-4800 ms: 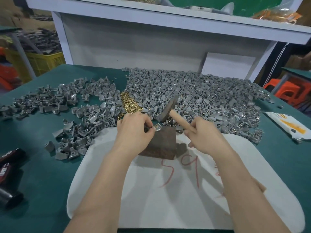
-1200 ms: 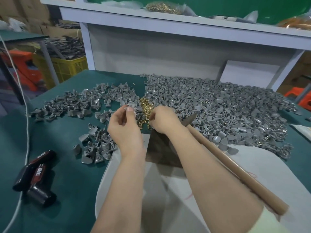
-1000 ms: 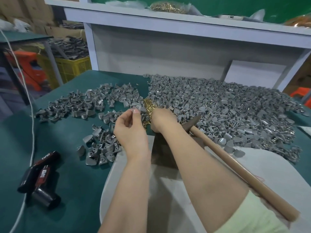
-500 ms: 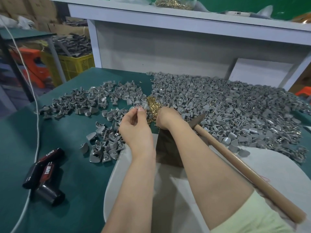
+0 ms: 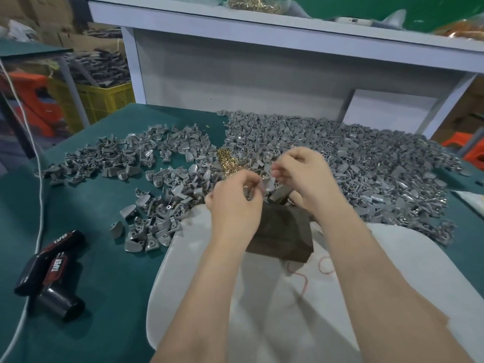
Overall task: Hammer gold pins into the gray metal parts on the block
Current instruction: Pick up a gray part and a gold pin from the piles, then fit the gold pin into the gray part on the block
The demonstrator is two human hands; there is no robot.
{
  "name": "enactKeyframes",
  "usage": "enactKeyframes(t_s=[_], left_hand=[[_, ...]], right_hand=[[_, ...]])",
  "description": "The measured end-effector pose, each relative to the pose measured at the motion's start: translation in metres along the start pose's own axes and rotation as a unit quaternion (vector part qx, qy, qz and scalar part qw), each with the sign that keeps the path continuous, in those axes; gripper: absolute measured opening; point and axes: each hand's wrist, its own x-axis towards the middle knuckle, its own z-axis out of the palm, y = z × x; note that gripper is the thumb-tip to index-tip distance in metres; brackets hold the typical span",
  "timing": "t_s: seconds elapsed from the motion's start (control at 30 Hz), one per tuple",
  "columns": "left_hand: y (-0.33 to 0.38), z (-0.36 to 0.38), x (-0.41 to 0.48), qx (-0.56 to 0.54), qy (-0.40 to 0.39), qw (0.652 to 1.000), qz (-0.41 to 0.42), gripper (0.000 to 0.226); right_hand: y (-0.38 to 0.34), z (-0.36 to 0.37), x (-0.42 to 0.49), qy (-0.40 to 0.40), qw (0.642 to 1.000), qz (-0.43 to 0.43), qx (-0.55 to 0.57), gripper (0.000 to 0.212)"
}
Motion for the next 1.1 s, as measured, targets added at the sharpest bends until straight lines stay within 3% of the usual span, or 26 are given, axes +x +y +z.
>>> enactKeyframes(t_s=[0.1,0.27,0.5,0.6,0.77,1.1], left_hand=[[0.003,0.005,-0.007,0.145,-0.06,0.987,0.029,0.01],[0.004,0.008,-0.009,0.204,-0.116,0.971,0.043,0.005],[0.005,0.006,-0.009,0.216,-0.136,0.966,0.048,0.008],[0.004,0.007,-0.009,0.223,-0.136,0.964,0.055,0.008],[0.003,0.006,-0.008,0.215,-0.14,0.965,0.057,0.008],[0.002,0.006,-0.009,0.211,-0.141,0.965,0.068,0.007]], right_hand=[[0.01,-0.03,-0.028,-0.011,1.0,0.014,0.021,0.014],[0.028,-0.038,-0.05,-0.011,0.999,-0.02,-0.031,0.014],[0.036,-0.027,-0.05,0.019,0.976,-0.119,-0.18,0.027],[0.039,-0.027,-0.049,0.006,0.963,-0.121,-0.241,0.027],[0.041,-0.025,-0.051,-0.012,0.962,-0.095,-0.254,0.013],[0.04,-0.028,-0.05,-0.012,0.955,-0.09,-0.283,0.01]])
